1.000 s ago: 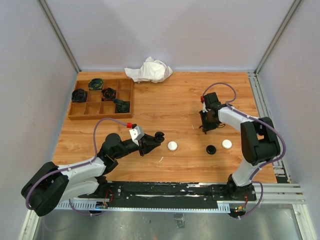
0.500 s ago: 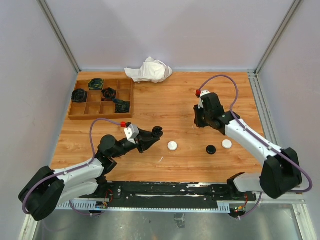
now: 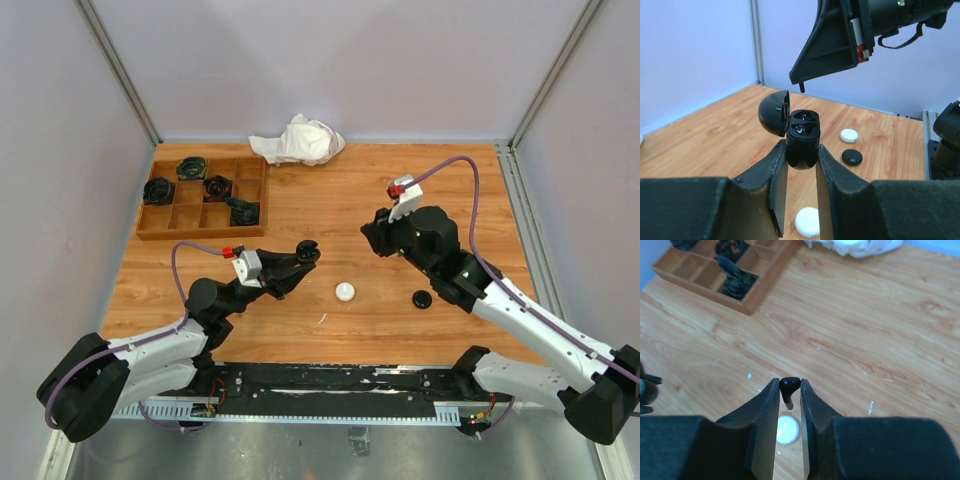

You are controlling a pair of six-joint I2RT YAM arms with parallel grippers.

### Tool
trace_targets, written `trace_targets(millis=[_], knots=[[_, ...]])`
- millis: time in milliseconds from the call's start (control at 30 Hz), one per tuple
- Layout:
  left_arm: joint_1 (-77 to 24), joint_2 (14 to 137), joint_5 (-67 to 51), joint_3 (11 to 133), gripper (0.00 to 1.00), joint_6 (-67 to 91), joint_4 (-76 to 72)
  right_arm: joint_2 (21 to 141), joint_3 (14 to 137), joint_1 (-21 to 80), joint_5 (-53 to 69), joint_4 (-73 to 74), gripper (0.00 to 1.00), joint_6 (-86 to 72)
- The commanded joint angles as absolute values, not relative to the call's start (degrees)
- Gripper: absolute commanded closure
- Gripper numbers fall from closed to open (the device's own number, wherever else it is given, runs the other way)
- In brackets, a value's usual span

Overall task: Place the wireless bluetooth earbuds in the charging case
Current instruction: Pick up the earbud from the center of the board, then place the earbud in the charging case.

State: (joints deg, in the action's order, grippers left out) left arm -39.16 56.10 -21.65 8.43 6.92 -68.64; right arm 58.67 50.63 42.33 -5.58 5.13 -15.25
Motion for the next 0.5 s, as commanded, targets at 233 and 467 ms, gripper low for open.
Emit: trace_targets(millis=[233, 467], knots=[[-39.46, 59.00, -22.61, 8.80, 1.00, 5.32, -79.30, 51.90, 45.40, 51.77, -5.95, -14.54, 0.79, -14.96], [-39.46, 58.97, -23.42, 8.61, 1.00, 1.97, -79.46, 51.96, 43.33, 59.54, -6.87, -24.25, 0.79, -11.23]])
